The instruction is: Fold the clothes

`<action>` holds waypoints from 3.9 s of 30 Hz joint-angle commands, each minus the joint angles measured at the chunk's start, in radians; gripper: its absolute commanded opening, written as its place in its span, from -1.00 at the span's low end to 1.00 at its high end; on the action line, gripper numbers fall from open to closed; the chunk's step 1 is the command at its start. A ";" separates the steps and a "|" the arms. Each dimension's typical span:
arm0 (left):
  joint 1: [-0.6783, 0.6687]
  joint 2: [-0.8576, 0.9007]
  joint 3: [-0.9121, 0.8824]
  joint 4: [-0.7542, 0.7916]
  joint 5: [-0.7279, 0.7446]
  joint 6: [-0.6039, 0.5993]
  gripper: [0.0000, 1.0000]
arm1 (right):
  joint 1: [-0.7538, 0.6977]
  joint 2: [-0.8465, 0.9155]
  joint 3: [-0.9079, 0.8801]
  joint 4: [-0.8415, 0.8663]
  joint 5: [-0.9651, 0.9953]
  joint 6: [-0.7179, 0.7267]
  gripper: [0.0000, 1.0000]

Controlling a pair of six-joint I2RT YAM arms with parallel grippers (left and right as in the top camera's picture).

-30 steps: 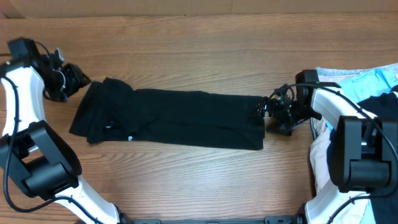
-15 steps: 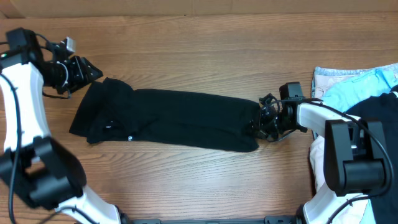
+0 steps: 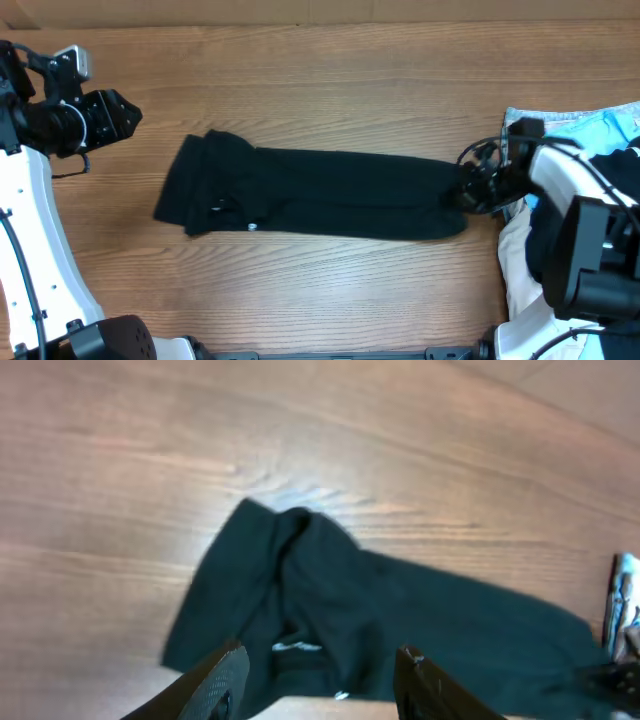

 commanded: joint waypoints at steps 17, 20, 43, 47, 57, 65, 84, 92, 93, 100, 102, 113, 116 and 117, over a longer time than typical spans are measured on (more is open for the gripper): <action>-0.001 0.001 0.000 -0.024 -0.019 0.013 0.04 | 0.467 -0.036 0.230 -0.029 0.178 0.232 -0.87; -0.001 0.001 -0.009 -0.025 -0.019 0.013 0.04 | 0.559 -0.036 0.230 0.032 0.241 0.323 -0.87; -0.001 0.001 -0.032 -0.023 -0.018 0.012 0.05 | 0.740 -0.033 0.215 0.256 0.349 0.462 -0.61; -0.001 0.001 -0.032 -0.023 -0.017 0.012 0.05 | 0.751 -0.033 0.215 0.247 0.367 0.462 -0.60; -0.001 0.001 -0.032 -0.023 -0.015 0.012 0.06 | 0.756 -0.034 0.218 0.247 0.300 0.453 0.25; -0.001 0.001 -0.032 -0.022 -0.015 0.012 0.17 | 0.692 -0.056 0.240 0.246 0.296 0.411 0.23; -0.013 0.001 -0.032 -0.011 -0.015 0.012 0.19 | 0.711 0.173 0.164 0.306 0.025 0.615 -0.82; -0.013 0.001 -0.032 -0.012 -0.018 0.012 0.19 | 0.841 0.110 0.190 0.410 -0.119 0.346 -0.92; -0.013 0.001 -0.032 -0.012 -0.018 0.012 0.19 | 0.833 0.089 0.190 0.404 -0.093 0.344 -0.89; -0.013 0.003 -0.032 -0.011 -0.019 0.012 0.21 | 0.684 0.024 0.190 0.301 0.074 0.446 -0.80; -0.013 0.006 -0.032 -0.011 -0.018 0.012 0.21 | 0.637 0.024 0.188 0.266 0.126 0.491 -0.80; -0.013 0.009 -0.032 -0.011 -0.018 0.012 0.22 | 0.602 0.121 0.144 0.287 0.171 0.616 -0.80; -0.013 0.009 -0.032 -0.011 -0.018 0.011 0.22 | 0.615 0.171 0.144 0.433 0.024 0.614 -0.80; -0.013 0.009 -0.032 -0.011 -0.018 0.011 0.22 | 0.623 0.184 0.144 0.517 -0.034 0.612 -0.80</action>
